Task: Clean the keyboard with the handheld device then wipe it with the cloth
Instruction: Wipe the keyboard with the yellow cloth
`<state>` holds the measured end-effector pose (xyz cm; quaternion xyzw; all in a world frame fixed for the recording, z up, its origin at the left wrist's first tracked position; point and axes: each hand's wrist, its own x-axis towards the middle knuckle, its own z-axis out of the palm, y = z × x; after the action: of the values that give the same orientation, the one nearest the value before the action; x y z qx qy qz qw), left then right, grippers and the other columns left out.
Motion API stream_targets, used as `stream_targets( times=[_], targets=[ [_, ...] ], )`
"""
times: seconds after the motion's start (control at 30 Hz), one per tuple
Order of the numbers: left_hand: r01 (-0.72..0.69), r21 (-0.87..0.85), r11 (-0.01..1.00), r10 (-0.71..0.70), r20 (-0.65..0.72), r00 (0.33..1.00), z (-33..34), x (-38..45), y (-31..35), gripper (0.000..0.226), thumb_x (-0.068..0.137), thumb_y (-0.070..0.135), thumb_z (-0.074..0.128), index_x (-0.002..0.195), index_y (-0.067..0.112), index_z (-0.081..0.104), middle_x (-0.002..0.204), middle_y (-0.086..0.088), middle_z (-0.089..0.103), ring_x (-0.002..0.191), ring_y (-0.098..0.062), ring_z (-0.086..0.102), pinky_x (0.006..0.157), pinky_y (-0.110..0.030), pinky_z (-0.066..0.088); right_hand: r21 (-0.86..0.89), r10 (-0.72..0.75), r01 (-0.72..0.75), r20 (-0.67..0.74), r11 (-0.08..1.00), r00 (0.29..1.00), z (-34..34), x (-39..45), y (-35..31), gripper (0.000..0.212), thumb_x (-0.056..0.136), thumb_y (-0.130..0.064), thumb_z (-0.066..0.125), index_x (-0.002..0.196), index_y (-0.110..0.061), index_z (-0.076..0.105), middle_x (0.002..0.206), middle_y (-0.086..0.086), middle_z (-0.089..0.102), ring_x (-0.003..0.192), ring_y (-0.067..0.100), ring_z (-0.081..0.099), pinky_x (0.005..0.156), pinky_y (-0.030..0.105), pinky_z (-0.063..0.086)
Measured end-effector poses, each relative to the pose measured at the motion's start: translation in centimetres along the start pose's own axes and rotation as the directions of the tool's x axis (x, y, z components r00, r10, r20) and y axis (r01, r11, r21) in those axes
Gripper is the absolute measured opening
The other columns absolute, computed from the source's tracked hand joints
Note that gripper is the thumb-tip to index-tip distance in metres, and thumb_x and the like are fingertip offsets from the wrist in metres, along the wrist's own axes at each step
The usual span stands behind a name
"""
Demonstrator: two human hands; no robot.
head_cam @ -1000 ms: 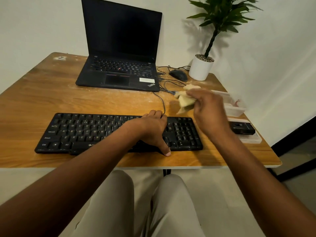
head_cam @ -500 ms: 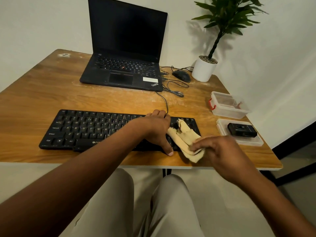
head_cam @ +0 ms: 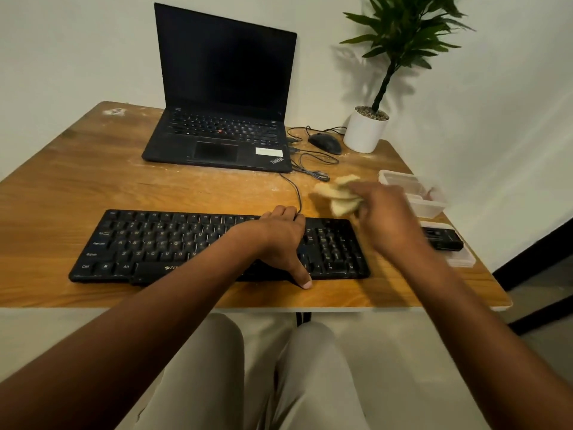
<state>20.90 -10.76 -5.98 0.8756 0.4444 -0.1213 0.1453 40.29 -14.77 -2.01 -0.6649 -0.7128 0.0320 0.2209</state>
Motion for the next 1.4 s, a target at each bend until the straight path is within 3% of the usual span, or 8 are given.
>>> stream_targets(
  times=[0.13,0.4,0.63,0.77,1.0,1.13,1.23,1.4],
  targets=[
    [0.002,0.012,1.000,-0.002,0.007,1.000,0.0,0.2,0.1,0.135,0.068,0.075,0.077,0.162,0.011,0.005,0.167,-0.008,0.009,0.153,-0.031,0.008,0.126,-0.048,0.017,-0.323,-0.004,0.137,0.380,0.936,0.925,3.2,-2.3,-0.7,0.066,0.091,0.004,0.059,0.151,-0.020,0.044,0.160,0.004,0.039,0.149,0.023,0.032,0.114,0.036,0.036],
    [0.002,0.002,1.000,-0.002,0.005,1.000,0.0,0.1,0.0,0.134,0.068,0.075,0.077,0.162,0.011,0.006,0.167,-0.008,0.009,0.153,-0.031,0.008,0.126,-0.047,0.018,-0.405,0.012,0.218,0.494,0.888,0.869,1.4,-5.9,-1.4,0.081,0.095,0.004,0.055,0.162,-0.024,0.018,0.171,-0.003,0.013,0.156,0.013,0.012,0.114,0.027,0.033],
    [0.000,-0.008,1.000,0.000,0.006,1.000,-0.1,0.0,0.2,0.134,0.068,0.075,0.077,0.162,0.011,0.007,0.166,-0.008,0.012,0.152,-0.031,0.010,0.125,-0.048,0.020,-0.100,-0.014,0.049,0.319,0.994,0.948,-1.4,-10.0,-0.5,0.053,0.095,0.005,0.054,0.131,-0.031,0.069,0.145,-0.007,0.058,0.134,0.013,0.053,0.108,0.023,0.041],
    [0.004,-0.024,1.000,-0.003,0.010,1.000,-0.4,-0.3,0.3,0.134,0.067,0.075,0.078,0.162,0.011,0.007,0.166,-0.007,0.011,0.152,-0.031,0.010,0.125,-0.048,0.020,0.210,0.089,-0.143,0.245,0.967,0.965,-3.1,-8.7,0.2,0.053,0.096,0.007,0.052,0.106,-0.037,0.079,0.097,-0.018,0.071,0.063,-0.002,0.062,0.053,0.010,0.043],
    [-0.046,-0.213,0.976,0.040,-0.032,0.999,-1.7,-1.8,-0.3,0.136,0.066,0.068,0.084,0.164,0.022,0.001,0.171,0.002,0.000,0.157,-0.024,0.003,0.126,-0.045,0.018,0.658,0.164,-0.292,0.251,0.694,0.954,-4.4,-4.8,-0.4,0.044,0.093,0.011,0.049,0.105,-0.018,0.079,0.091,-0.013,0.079,0.087,0.003,0.072,0.077,0.030,0.054],
    [-0.190,-0.504,0.843,0.136,-0.142,0.980,-3.8,-3.8,-0.4,0.114,0.072,0.060,0.084,0.162,0.030,0.021,0.167,0.009,0.024,0.150,-0.013,0.026,0.120,-0.033,0.026,0.739,0.163,-0.346,0.311,0.579,0.936,-4.4,-3.4,-1.2,0.039,0.092,0.008,0.051,0.108,-0.014,0.078,0.095,-0.002,0.079,0.086,0.011,0.071,0.074,0.033,0.055],
    [-0.289,-0.672,0.682,0.185,-0.223,0.957,-4.7,-4.9,-0.4,0.058,0.083,0.042,0.083,0.135,0.031,0.059,0.135,0.015,0.064,0.125,-0.003,0.057,0.109,-0.028,0.041,0.801,0.138,-0.358,0.334,0.479,0.932,-4.5,-2.4,-2.3,0.034,0.093,0.006,0.052,0.112,-0.010,0.076,0.107,0.013,0.077,0.091,0.021,0.072,0.075,0.034,0.057],
    [-0.311,-0.878,0.363,-0.047,-0.350,0.935,-3.9,-5.5,-0.2,0.029,0.089,0.018,0.078,0.117,0.013,0.074,0.102,0.002,0.079,0.088,-0.007,0.075,0.069,-0.019,0.057,0.836,0.178,-0.339,0.290,0.431,0.940,-3.8,-0.7,-3.4,0.022,0.093,0.002,0.062,0.109,-0.007,0.075,0.096,0.011,0.078,0.082,0.022,0.072,0.072,0.034,0.059]
  ],
)
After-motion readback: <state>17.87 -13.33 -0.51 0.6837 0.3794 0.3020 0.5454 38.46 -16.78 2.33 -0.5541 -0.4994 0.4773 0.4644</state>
